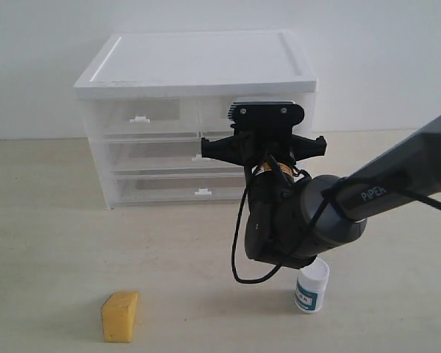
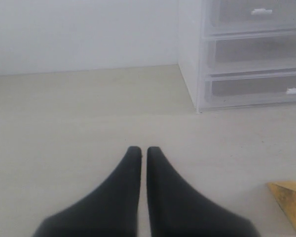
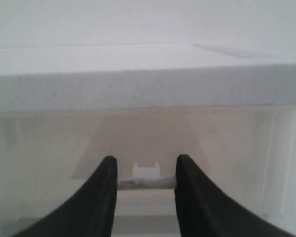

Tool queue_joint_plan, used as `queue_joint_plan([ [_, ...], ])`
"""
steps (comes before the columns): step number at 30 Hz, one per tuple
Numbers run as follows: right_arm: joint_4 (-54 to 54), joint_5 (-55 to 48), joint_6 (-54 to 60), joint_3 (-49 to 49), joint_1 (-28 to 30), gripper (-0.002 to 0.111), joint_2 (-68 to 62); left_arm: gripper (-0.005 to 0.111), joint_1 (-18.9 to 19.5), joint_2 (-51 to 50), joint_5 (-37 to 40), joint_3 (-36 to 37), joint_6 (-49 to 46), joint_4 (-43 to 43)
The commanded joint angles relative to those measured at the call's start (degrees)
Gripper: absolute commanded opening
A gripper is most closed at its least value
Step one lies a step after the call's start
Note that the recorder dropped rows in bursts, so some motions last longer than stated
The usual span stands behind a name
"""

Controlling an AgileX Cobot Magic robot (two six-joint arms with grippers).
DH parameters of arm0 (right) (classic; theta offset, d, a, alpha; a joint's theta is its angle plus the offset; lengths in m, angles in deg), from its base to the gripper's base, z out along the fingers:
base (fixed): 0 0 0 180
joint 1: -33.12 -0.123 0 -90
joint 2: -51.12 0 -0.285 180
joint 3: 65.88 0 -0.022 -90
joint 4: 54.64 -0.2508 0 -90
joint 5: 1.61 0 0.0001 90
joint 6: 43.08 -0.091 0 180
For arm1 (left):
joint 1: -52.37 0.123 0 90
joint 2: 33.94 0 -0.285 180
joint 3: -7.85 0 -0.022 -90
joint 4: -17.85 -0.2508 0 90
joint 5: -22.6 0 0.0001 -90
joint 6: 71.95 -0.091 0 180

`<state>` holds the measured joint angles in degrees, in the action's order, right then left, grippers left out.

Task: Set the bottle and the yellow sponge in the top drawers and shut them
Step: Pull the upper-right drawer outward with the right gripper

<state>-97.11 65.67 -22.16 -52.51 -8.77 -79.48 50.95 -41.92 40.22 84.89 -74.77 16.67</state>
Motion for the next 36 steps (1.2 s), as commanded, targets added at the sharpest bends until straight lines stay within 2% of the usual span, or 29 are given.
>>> queue_joint_plan([
  [1, 2.14, -3.68, -0.15, 0.03, 1.22, 0.000, 0.50, 0.004, 0.21, 0.20, -0.04, 0.18, 0.17, 0.07],
  [13, -1.47, 0.18, -1.25, 9.19, -3.62, 0.000, 7.04, 0.004, 0.21, 0.20, -0.04, 0.18, 0.17, 0.07],
  [25, -13.71, 2.69, -0.64, 23.19, -16.45, 0.000, 14.68, 0.004, 0.21, 0.20, -0.04, 0.18, 0.17, 0.07],
  [30, -15.29, 2.69, -0.25, 24.55, -17.77, 0.000, 15.89, 0.004, 0.21, 0.20, -0.04, 0.18, 0.17, 0.07],
  [33, -15.29, 2.69, -0.24, 24.55, -17.77, 0.017, 15.89, 0.004, 0.21, 0.20, -0.04, 0.18, 0.17, 0.07],
  [36, -15.38, 2.69, -0.24, 24.55, -17.77, 0.041, 15.89, 0.004, 0.21, 0.20, -0.04, 0.18, 0.17, 0.07],
])
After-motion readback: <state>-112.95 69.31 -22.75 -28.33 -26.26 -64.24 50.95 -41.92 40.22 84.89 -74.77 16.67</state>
